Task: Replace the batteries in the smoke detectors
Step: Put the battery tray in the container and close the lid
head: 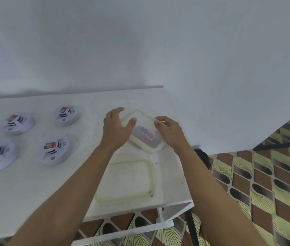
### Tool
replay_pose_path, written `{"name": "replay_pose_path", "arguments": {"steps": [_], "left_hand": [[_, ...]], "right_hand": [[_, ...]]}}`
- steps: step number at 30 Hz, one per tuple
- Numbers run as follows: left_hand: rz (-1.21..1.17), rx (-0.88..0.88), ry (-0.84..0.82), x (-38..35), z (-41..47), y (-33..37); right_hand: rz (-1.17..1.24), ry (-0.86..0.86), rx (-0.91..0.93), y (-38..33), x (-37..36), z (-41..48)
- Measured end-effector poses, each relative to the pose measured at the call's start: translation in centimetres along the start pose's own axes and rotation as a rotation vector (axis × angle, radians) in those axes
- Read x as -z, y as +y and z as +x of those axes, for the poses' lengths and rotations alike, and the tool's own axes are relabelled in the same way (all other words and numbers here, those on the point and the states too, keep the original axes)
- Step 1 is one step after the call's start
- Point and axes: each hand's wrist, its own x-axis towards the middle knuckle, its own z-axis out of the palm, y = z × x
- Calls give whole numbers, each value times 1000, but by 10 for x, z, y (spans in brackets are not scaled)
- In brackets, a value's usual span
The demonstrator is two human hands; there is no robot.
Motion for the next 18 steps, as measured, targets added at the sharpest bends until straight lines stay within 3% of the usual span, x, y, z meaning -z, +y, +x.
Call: {"name": "replay_pose_path", "arguments": {"steps": [5, 18], "left_hand": [[-37, 33, -192, 1, 12, -12], [-132, 62, -167, -3, 12, -20]], "right_hand": [[16, -51, 8, -2, -2, 8], [58, 35, -4, -1, -9, 12]]}}
